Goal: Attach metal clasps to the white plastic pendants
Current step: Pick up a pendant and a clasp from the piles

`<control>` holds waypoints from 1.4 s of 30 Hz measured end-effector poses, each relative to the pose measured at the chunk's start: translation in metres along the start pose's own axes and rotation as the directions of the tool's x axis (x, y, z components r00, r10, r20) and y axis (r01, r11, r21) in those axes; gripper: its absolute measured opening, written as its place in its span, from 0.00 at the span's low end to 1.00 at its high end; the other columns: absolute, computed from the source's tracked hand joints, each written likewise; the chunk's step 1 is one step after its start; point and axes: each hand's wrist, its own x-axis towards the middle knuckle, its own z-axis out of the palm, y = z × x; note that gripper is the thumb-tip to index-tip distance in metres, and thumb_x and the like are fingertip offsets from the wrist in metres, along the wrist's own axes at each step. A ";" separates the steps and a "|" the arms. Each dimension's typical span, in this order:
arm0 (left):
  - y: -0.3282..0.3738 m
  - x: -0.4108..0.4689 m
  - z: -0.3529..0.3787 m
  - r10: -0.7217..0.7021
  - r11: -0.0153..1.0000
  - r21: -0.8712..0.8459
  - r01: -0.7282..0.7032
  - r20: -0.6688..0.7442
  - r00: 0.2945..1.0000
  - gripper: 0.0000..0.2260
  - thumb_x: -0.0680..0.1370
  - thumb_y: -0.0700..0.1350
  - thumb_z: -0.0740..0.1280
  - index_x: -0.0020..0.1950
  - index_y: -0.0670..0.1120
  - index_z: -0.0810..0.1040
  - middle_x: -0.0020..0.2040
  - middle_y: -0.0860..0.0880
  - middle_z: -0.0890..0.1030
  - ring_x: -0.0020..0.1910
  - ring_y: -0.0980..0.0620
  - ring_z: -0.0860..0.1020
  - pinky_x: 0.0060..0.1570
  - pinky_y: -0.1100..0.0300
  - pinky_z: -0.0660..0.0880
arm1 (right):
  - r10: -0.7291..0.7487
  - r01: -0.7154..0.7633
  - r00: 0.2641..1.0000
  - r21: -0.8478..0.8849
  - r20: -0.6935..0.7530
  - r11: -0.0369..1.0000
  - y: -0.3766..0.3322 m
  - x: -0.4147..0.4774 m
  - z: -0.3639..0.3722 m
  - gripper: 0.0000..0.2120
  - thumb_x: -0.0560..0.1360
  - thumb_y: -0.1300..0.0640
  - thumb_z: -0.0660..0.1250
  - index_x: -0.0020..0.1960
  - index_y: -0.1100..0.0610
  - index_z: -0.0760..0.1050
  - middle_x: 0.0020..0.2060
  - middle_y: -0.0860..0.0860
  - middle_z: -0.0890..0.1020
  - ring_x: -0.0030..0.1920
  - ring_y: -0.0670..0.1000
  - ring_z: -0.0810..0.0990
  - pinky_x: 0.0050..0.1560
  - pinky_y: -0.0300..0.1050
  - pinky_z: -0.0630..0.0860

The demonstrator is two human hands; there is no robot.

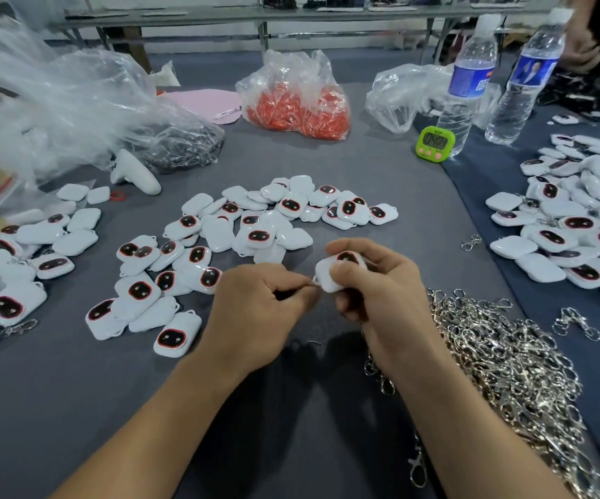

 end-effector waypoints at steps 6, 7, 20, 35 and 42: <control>-0.003 -0.003 -0.002 0.104 0.953 0.282 -0.112 0.043 0.994 0.09 0.76 0.51 0.69 0.41 0.49 0.86 0.33 0.52 0.81 0.35 0.54 0.76 0.39 0.56 0.70 | -0.041 0.036 0.999 -0.147 -0.031 0.988 0.006 0.000 0.006 0.12 0.73 0.70 0.69 0.46 0.55 0.85 0.33 0.52 0.82 0.25 0.49 0.73 0.24 0.39 0.69; -0.002 -0.002 0.000 0.010 0.991 0.137 -0.012 0.013 1.000 0.06 0.76 0.50 0.72 0.41 0.51 0.87 0.33 0.53 0.82 0.34 0.57 0.76 0.37 0.60 0.72 | -0.004 0.001 0.999 -0.079 -0.033 0.997 0.005 0.002 0.005 0.13 0.74 0.71 0.67 0.47 0.55 0.85 0.33 0.52 0.82 0.25 0.49 0.73 0.23 0.38 0.68; 0.004 -0.001 0.009 -0.118 0.939 -0.323 0.114 0.006 0.993 0.13 0.80 0.46 0.69 0.37 0.57 0.86 0.26 0.61 0.75 0.28 0.62 0.72 0.32 0.73 0.67 | 0.198 -0.202 0.979 0.258 0.043 0.945 0.001 0.005 0.002 0.10 0.78 0.69 0.63 0.52 0.60 0.82 0.34 0.58 0.82 0.25 0.50 0.73 0.24 0.39 0.66; 0.004 -0.001 0.013 -0.306 0.886 -0.359 0.294 0.026 0.952 0.08 0.75 0.43 0.74 0.39 0.56 0.86 0.26 0.56 0.79 0.26 0.59 0.72 0.29 0.69 0.69 | 0.159 -0.154 0.987 0.143 -0.018 0.978 0.006 0.005 0.004 0.12 0.77 0.72 0.63 0.50 0.59 0.82 0.31 0.53 0.80 0.23 0.50 0.70 0.24 0.40 0.64; -0.001 -0.005 0.006 0.173 0.853 0.497 -0.162 0.024 0.985 0.07 0.71 0.50 0.70 0.37 0.50 0.85 0.29 0.50 0.81 0.32 0.47 0.77 0.41 0.54 0.66 | -0.292 0.258 0.956 -0.569 0.033 0.781 0.016 0.000 0.004 0.11 0.74 0.64 0.72 0.47 0.47 0.83 0.35 0.44 0.82 0.33 0.44 0.78 0.36 0.38 0.76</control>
